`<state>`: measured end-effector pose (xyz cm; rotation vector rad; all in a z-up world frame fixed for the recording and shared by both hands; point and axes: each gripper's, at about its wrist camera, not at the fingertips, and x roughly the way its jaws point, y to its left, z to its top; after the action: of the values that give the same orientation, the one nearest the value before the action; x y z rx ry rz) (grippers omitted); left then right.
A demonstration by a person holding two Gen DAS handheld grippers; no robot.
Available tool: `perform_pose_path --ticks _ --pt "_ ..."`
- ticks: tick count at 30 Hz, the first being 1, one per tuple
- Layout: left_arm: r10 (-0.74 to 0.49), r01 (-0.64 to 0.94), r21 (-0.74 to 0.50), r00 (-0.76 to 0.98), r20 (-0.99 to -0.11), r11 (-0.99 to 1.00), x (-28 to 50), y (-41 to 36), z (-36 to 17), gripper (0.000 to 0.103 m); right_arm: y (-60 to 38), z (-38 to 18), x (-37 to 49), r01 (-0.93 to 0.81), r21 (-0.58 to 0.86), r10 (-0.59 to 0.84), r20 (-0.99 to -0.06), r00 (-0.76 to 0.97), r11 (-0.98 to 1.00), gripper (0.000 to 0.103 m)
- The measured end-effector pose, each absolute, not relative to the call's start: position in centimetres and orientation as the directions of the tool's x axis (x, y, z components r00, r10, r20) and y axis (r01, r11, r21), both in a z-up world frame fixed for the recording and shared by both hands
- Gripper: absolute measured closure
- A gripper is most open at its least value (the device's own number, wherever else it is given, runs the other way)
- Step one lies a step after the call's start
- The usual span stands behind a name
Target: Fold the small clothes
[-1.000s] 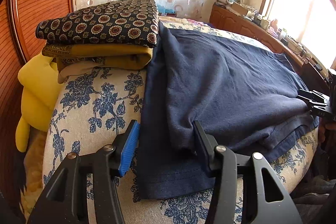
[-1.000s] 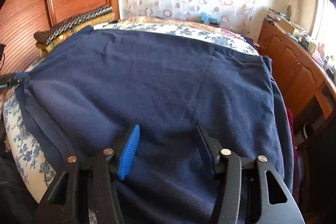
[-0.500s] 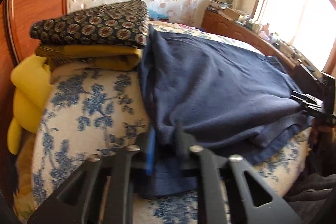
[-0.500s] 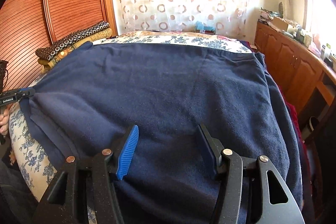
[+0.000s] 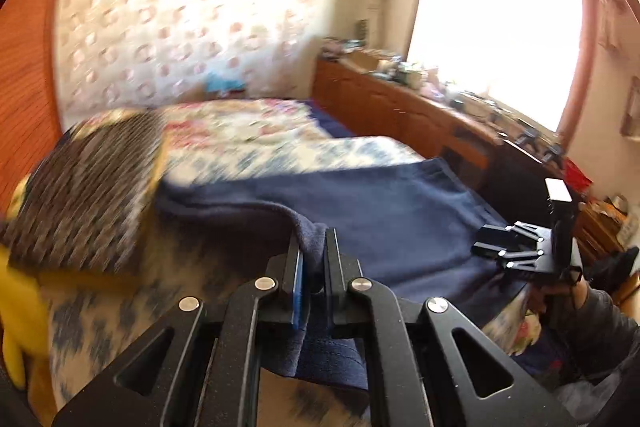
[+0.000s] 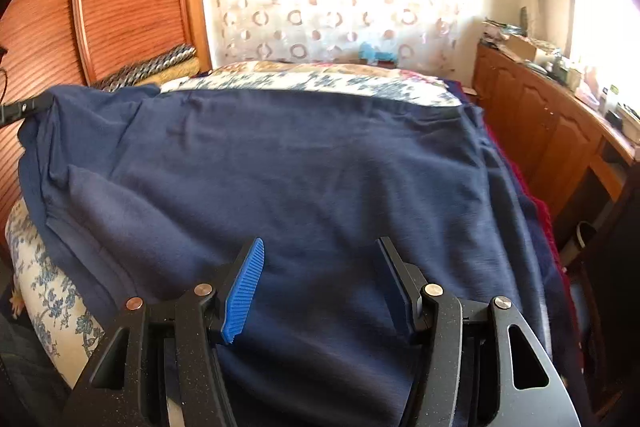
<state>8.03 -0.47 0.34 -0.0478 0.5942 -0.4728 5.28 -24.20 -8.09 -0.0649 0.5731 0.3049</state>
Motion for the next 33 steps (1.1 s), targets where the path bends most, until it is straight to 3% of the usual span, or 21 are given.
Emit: perform_pose_path --ticks 16,23,24,26,30,33 --pt "-0.688 0.748 -0.111 0.527 -0.500 0.654 11.7 -19.8 7.6 0.094 -34.0 -3.9 1.4 -0.100 0.104 0.137 -0.458 0.878 0.990 0.044" --pt "-0.682 0.765 -0.123 0.475 -0.556 0.632 12.1 -23.0 6.5 0.091 -34.5 -4.2 0.4 -0.099 0.118 0.142 -0.449 0.882 0.988 0.044" --pt "-0.675 0.760 -0.115 0.483 -0.557 0.639 12.1 -22.8 6.3 0.088 -34.3 -4.2 0.4 -0.103 0.115 0.144 -0.450 0.881 0.988 0.044" --pt "-0.665 0.751 -0.100 0.505 -0.550 0.652 12.0 -22.5 6.2 0.068 -34.2 -4.5 0.8 -0.112 0.110 0.150 -0.453 0.879 0.988 0.044" --pt "-0.639 0.723 -0.091 0.536 -0.551 0.685 11.7 -20.8 5.9 0.053 -34.0 -4.4 1.4 -0.127 0.102 0.160 -0.456 0.876 0.987 0.044" --pt "-0.616 0.697 -0.088 0.559 -0.555 0.711 11.6 -18.8 5.0 0.028 -33.8 -4.2 2.1 -0.144 0.097 0.173 -0.456 0.873 0.985 0.044"
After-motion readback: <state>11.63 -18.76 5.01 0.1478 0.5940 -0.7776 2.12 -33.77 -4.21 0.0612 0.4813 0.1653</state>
